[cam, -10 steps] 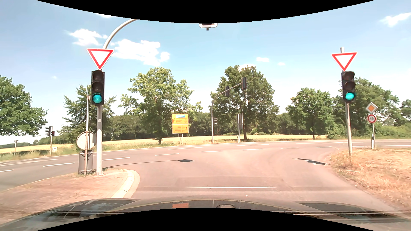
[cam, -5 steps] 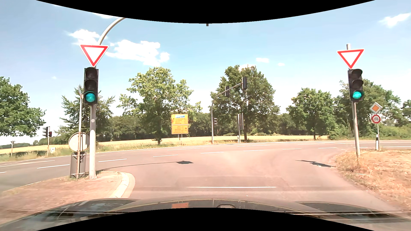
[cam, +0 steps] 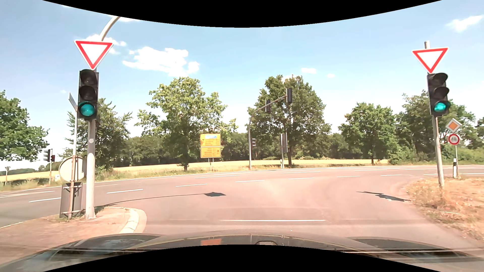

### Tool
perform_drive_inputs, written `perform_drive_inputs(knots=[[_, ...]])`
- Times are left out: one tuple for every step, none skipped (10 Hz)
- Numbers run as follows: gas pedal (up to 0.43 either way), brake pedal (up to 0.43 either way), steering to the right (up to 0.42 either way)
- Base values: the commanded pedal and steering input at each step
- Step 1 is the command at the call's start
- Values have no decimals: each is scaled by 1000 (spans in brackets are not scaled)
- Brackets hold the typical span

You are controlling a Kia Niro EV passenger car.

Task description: Follow the waypoints while adhering to traffic rules and regulations

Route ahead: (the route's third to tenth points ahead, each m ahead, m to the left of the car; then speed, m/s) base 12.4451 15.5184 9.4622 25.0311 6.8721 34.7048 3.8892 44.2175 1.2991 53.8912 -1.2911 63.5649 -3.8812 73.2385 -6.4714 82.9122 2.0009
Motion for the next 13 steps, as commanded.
perform_drive_inputs(knots=[[339,0,0],[339,0,0],[339,0,0],[339,0,-2],[339,0,-9],[339,0,-24],[339,0,-39],[339,0,-53],[339,0,-75],[331,0,-105],[331,0,-134],[331,0,-176],[331,0,-214]])
